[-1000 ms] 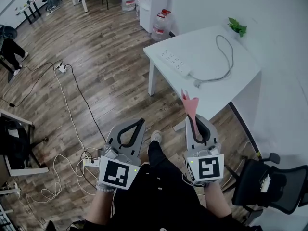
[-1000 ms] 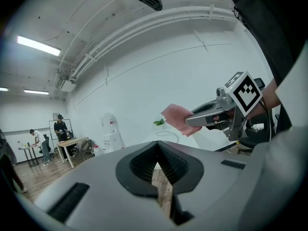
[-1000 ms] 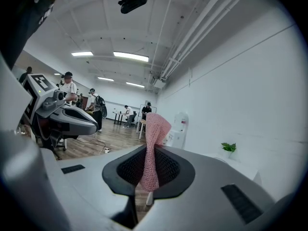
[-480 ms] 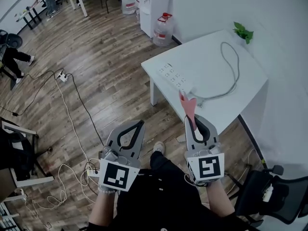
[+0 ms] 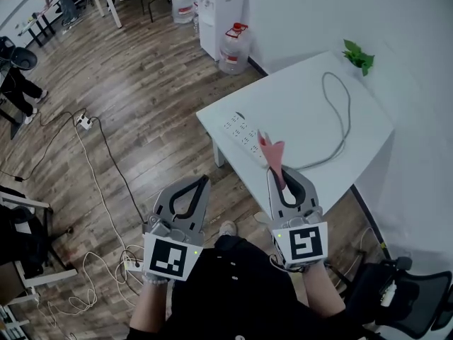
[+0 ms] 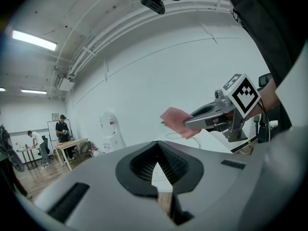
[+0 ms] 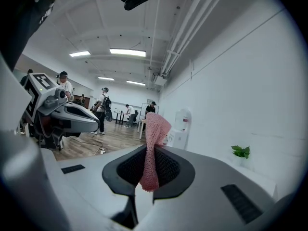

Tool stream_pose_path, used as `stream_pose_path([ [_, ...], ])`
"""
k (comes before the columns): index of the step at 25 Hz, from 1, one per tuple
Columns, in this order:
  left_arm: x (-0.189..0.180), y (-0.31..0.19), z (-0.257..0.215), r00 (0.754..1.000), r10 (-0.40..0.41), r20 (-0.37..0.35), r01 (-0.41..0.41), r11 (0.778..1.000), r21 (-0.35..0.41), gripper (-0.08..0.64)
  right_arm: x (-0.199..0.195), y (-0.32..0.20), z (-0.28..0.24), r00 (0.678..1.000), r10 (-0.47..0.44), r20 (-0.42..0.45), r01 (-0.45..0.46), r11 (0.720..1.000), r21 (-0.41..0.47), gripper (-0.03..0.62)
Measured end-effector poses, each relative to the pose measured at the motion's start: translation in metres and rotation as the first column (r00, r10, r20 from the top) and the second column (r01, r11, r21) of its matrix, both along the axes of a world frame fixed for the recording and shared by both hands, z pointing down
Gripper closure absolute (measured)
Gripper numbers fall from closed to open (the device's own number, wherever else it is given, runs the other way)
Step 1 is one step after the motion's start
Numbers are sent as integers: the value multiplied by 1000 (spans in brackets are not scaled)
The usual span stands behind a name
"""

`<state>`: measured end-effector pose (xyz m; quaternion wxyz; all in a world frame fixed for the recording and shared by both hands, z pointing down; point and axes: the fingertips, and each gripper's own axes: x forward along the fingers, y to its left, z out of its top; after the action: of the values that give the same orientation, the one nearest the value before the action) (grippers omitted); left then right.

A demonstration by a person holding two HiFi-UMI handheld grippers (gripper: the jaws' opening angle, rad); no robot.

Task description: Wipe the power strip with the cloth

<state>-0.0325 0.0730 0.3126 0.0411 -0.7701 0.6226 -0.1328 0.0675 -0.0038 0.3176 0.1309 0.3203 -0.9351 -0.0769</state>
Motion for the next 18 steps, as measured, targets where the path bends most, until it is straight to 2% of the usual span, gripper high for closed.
stream_pose_path([
  [7,4,-40,1,1000,14,5,-14,1000,-15,549,5,-38,10,1000,16,-6,-16,999,-40,537],
  [13,0,-62,-3,999,33,10,-33,999,-27,549,1,-49,19,998,28,-53,-32,995,-92,537],
  [18,-6,-83,0,998,61,11,-60,998,-33,549,-4,-65,27,998,62,-25,-64,991,-116,537],
])
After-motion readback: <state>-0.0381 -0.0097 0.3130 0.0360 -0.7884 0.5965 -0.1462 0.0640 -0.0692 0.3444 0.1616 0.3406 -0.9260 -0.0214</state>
